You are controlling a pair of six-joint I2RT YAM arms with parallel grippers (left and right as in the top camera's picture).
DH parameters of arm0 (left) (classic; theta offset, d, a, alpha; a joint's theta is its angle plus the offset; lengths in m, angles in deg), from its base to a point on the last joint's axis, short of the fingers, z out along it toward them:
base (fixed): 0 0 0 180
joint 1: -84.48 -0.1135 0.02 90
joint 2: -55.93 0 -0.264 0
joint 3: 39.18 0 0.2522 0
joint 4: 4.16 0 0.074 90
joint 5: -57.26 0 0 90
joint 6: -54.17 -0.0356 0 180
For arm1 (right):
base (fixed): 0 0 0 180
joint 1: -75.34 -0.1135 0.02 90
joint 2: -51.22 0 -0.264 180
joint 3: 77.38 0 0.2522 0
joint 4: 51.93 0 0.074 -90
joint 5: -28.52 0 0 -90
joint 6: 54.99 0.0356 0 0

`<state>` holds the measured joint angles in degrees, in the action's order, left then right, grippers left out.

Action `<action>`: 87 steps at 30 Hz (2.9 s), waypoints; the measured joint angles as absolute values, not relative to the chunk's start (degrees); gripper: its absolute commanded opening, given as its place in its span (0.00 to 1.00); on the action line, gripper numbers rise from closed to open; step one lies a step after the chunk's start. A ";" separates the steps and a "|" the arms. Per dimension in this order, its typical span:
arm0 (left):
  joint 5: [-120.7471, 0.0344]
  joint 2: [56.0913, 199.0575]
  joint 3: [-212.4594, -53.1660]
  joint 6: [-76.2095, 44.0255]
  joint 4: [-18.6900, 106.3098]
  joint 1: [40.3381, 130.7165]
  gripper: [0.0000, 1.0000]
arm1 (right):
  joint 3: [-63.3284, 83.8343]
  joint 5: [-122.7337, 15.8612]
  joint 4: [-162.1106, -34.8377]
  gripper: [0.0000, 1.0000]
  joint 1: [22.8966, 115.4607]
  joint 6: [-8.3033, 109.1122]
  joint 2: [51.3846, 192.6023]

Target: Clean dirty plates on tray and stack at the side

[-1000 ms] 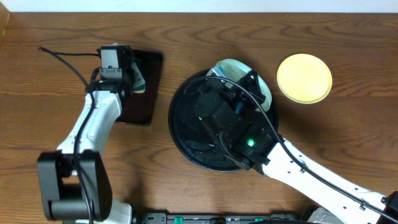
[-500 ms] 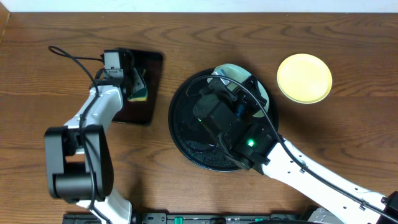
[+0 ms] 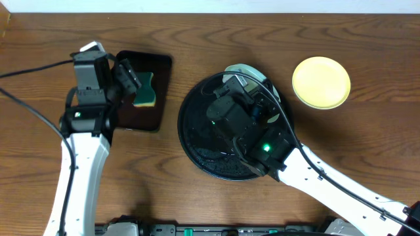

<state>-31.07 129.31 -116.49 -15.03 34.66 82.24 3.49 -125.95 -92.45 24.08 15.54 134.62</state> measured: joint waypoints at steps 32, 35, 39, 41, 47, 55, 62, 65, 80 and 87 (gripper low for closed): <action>-31.09 128.68 -116.38 -14.84 49.66 82.22 0.79 | 3.49 -63.09 -94.49 0.02 82.37 46.89 135.40; -31.09 128.68 -116.38 -14.84 49.66 82.22 0.79 | 3.49 -60.53 -93.02 0.02 87.46 48.90 137.83; -31.09 128.68 -116.38 -14.84 49.68 82.22 0.79 | 3.49 -59.02 -89.06 0.01 90.63 50.16 143.82; -31.11 128.68 -116.38 -14.84 49.66 82.22 0.79 | 3.49 -58.32 -87.05 0.01 90.94 50.51 147.12; -31.09 128.68 -116.38 -14.84 49.66 82.22 0.79 | 3.49 -57.75 -83.47 0.15 91.20 51.48 153.41; -31.09 128.68 -116.38 -14.84 49.66 82.22 0.79 | 3.51 -53.38 -82.33 0.99 91.18 50.62 153.50; -31.09 128.68 -116.38 -14.84 49.68 82.24 0.79 | 3.49 -43.90 -88.74 0.99 91.18 50.30 151.10; -31.09 128.68 -116.38 -14.84 49.66 82.22 0.79 | 3.47 -41.71 -94.68 0.99 91.11 50.32 144.80; -31.09 128.68 -116.38 -14.84 49.66 82.22 0.79 | -4.90 -43.92 -113.37 0.99 82.83 48.15 109.94; -31.09 128.68 -116.38 -14.84 49.66 82.22 0.79 | -14.78 -43.87 -113.39 0.99 77.89 50.23 98.86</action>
